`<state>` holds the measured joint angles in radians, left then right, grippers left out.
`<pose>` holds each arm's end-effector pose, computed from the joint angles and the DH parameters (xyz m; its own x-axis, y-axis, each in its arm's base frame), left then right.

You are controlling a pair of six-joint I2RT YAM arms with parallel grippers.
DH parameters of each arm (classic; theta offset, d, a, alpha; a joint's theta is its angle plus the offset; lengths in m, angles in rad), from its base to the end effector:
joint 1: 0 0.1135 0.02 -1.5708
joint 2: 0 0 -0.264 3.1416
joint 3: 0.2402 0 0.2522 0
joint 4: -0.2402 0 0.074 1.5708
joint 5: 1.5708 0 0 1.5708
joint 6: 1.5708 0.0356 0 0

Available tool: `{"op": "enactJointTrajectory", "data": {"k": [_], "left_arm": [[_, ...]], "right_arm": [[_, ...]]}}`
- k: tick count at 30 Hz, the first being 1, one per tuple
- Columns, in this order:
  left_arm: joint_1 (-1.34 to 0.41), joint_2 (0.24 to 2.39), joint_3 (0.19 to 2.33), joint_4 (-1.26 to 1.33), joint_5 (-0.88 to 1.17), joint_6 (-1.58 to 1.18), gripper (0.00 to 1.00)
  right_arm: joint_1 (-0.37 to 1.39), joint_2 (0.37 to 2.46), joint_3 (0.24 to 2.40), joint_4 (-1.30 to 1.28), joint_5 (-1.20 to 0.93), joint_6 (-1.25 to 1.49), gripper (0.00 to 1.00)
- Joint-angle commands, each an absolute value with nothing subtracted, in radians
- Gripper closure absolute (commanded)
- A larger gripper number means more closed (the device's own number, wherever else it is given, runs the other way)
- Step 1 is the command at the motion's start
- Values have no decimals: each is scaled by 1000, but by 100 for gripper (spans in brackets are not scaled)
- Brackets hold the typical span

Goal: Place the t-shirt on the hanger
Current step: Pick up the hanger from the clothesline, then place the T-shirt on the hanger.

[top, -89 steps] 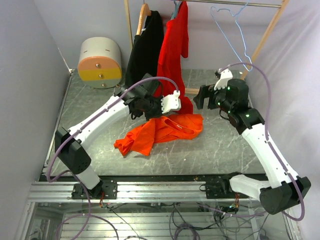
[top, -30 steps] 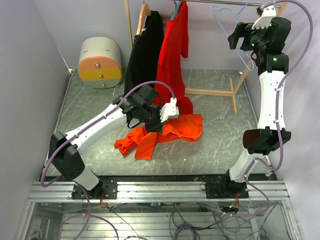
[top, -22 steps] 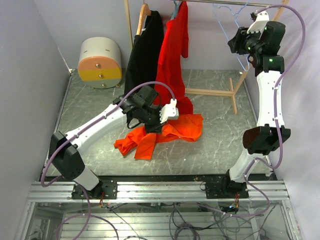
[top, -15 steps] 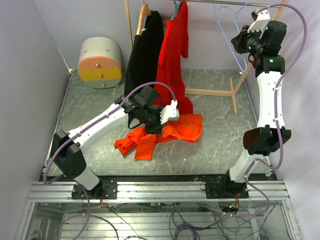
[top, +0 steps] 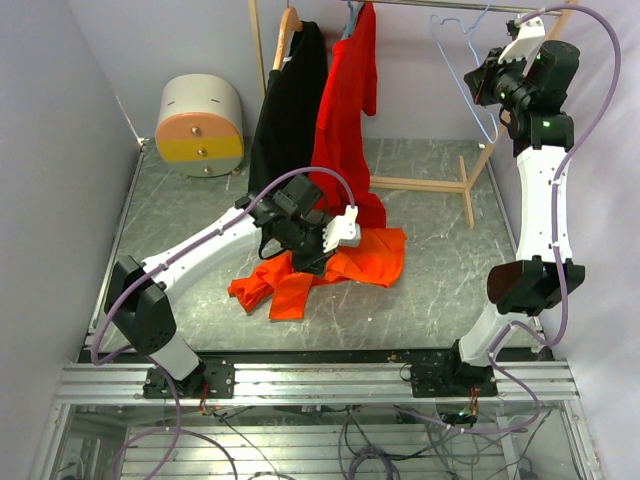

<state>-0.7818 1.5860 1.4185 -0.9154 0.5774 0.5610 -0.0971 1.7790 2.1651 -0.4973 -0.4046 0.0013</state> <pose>0.2164 -0.2422 0.3041 -0.1201 0.7474 -0.6534 0.9871 0.0197 -0.1589 0.3845 -0.0234 0.5078 -0.1108 0.0120 -0.9938 -0.3001 0.9528 0.0450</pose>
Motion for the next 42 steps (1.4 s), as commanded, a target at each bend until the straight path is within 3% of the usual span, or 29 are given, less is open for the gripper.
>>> {"op": "enactJointTrajectory", "data": {"k": [1, 14, 29, 42], "left_arm": [[-791, 1595, 1453, -926, 611, 571, 93], [-791, 1580, 1450, -903, 564, 535, 93], [-721, 1525, 1409, -792, 381, 408, 93], [-550, 1621, 1586, -863, 346, 449, 93]], "right_arm": [[-104, 1738, 2177, -461, -407, 6, 100], [-104, 1709, 2262, -438, -394, 33, 100], [-105, 1403, 1916, -676, -444, -77, 100], [-100, 1158, 1591, -956, -590, -191, 100]]}}
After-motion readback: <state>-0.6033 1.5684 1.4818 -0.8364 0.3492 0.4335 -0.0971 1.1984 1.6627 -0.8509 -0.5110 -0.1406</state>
